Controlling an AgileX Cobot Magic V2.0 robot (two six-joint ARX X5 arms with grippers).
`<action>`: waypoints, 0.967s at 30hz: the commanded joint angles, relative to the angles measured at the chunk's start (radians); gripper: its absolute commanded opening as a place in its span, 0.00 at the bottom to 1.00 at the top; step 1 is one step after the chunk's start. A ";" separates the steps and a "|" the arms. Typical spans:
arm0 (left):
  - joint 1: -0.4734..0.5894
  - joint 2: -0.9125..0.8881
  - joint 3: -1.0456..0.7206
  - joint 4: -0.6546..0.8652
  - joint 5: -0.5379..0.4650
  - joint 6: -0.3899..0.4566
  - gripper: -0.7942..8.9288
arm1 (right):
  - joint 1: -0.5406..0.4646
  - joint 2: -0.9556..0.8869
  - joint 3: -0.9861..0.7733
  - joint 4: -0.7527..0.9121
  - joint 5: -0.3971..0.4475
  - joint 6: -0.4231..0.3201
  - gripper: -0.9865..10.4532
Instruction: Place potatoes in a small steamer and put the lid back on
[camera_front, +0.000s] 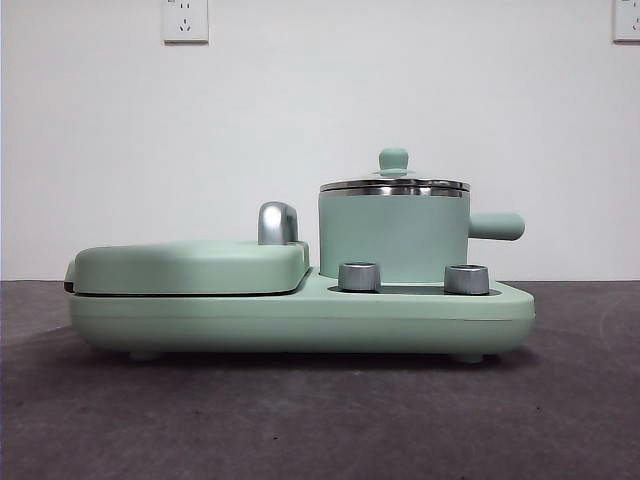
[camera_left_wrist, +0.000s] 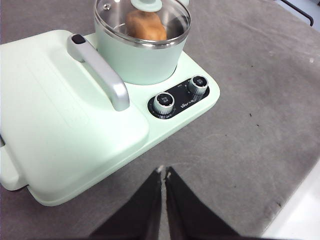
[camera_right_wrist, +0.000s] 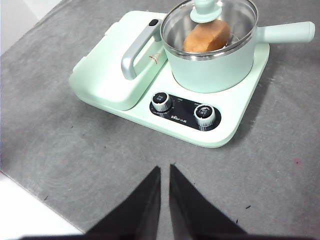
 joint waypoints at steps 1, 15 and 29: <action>-0.007 0.003 0.011 0.008 0.002 -0.004 0.09 | 0.006 0.003 0.008 0.011 0.000 0.007 0.10; 0.064 -0.114 -0.102 0.148 0.018 -0.003 0.09 | 0.006 0.003 0.008 0.011 0.000 0.007 0.10; 0.497 -0.694 -0.801 0.491 -0.001 0.007 0.09 | 0.006 0.003 0.008 0.011 0.000 0.006 0.10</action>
